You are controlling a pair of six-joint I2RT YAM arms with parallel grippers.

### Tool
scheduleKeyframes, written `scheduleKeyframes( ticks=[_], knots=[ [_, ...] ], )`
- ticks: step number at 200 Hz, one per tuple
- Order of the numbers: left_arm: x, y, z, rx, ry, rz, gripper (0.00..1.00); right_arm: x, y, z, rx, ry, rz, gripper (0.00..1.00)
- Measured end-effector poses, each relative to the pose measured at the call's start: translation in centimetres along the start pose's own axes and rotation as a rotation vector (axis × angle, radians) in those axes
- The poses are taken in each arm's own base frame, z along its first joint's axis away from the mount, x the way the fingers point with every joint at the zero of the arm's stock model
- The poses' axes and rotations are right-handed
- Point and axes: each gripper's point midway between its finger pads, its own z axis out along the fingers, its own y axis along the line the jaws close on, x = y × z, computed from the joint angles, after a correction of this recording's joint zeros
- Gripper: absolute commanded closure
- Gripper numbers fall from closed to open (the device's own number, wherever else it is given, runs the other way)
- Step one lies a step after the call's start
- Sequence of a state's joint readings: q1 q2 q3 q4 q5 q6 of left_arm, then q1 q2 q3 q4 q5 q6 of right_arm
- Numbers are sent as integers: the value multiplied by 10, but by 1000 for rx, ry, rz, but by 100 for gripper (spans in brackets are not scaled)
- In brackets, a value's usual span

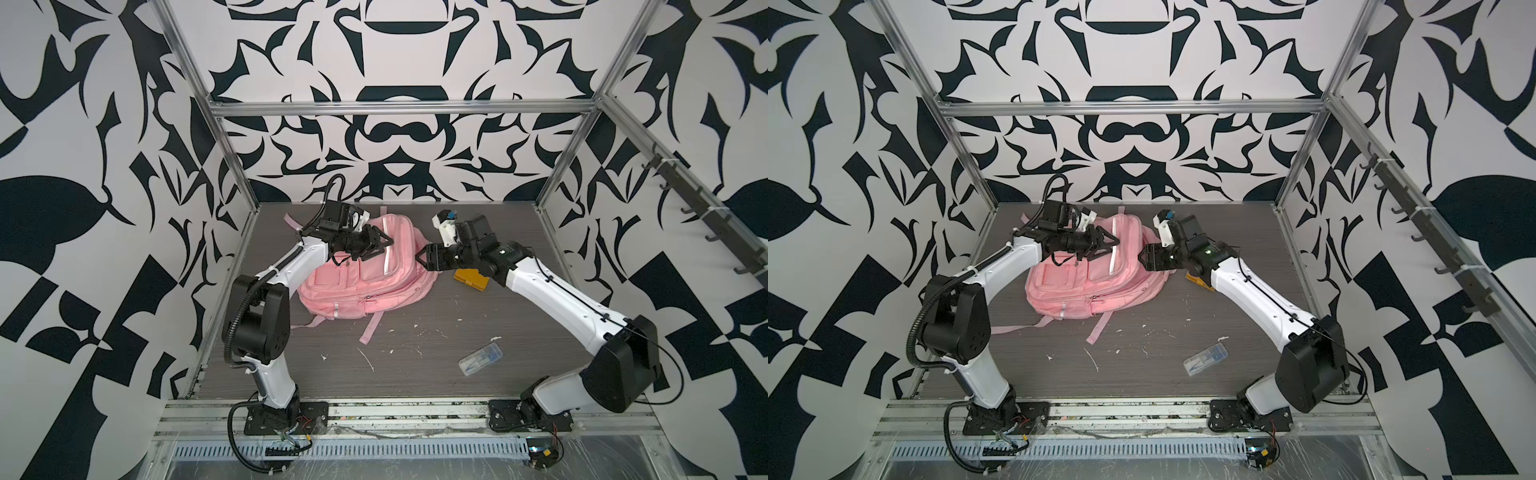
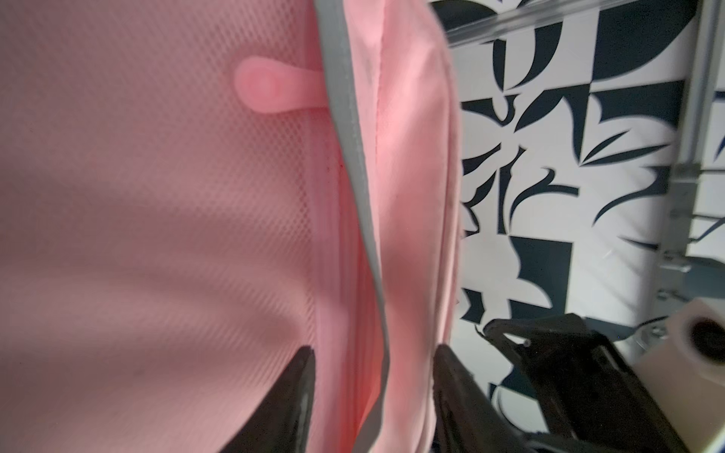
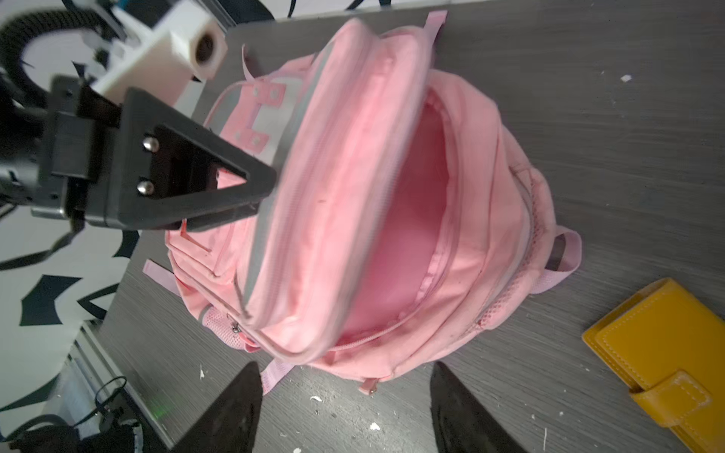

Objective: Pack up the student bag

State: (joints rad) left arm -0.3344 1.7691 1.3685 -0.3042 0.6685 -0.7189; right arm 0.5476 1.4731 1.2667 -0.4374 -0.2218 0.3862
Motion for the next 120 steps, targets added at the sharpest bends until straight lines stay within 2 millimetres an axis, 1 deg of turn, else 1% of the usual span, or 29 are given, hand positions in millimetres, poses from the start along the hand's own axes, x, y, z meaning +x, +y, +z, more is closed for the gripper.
scheduleKeyframes(
  ticks=[2, 4, 15, 28, 50, 56, 66, 73, 80, 95, 111, 120],
  knots=[
    [0, 1, 0, -6, -3, -8, 12, 1, 0, 1, 2, 2, -3, 31],
    [0, 2, -1, -12, -2, -7, 9, 1, 1, 1, 4, 3, -5, 31],
    [4, 7, -6, -41, -10, -10, 0, 5, 4, 5, 14, 11, -19, 31],
    [16, 10, -18, -75, -17, -10, 1, 10, 10, 10, 17, 18, -47, 30],
    [45, 9, -50, -115, -42, -2, 1, 16, 19, 15, 13, 32, -98, 29],
    [54, 7, -59, -118, -48, 1, 0, 19, 21, 17, 12, 39, -109, 22],
    [69, 6, -73, -121, -64, 4, 1, 24, 22, 22, 14, 57, -124, 18],
    [81, 9, -80, -126, -70, -1, 0, 27, 23, 25, 14, 70, -137, 15],
    [92, 15, -85, -136, -70, -19, 1, 29, 25, 29, 14, 82, -149, 14],
    [118, 36, -91, -170, -60, -76, 0, 33, 27, 38, 16, 109, -173, 14],
    [144, 65, -93, -220, -43, -163, 2, 33, 29, 45, 17, 123, -189, 12],
    [154, 80, -93, -243, -31, -212, 3, 30, 31, 49, 16, 122, -197, 11]
  ],
)
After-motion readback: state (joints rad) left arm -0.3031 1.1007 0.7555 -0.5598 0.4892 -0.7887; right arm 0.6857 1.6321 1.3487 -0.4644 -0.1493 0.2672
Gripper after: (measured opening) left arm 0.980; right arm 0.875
